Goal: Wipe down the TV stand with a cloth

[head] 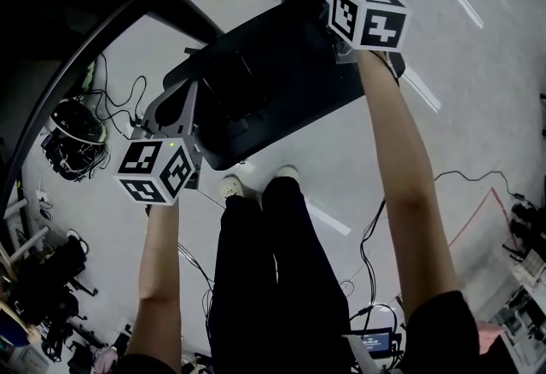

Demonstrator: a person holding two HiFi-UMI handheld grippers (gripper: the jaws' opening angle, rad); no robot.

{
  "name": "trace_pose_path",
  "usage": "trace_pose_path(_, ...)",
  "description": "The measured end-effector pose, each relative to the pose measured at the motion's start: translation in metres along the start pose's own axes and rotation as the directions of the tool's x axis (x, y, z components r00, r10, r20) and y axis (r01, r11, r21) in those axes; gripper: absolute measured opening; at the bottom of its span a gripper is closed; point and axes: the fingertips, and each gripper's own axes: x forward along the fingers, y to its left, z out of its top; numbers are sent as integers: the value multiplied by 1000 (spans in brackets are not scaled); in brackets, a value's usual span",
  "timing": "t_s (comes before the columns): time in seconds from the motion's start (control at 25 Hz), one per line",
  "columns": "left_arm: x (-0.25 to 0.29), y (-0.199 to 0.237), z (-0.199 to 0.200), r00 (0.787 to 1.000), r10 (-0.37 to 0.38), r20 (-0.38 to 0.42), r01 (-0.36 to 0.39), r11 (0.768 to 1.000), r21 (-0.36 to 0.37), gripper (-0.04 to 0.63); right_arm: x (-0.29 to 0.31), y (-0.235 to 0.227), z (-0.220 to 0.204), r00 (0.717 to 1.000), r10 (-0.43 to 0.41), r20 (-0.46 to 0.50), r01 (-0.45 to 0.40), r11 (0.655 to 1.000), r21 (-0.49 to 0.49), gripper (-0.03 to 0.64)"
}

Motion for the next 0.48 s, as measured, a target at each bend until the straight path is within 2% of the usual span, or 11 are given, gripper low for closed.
trace_pose_path(0.16, 1, 0, -3, 1000, -2, -7, 1, 1000, -9, 8, 5, 1, -15, 999, 12, -35, -12, 1000, 7, 81)
trace_pose_path(0.48, 0, -2, 1, 1000, -8, -2, 8, 1000, -12, 8, 5, -1, -18, 999, -1, -53, 2, 1000, 15, 81)
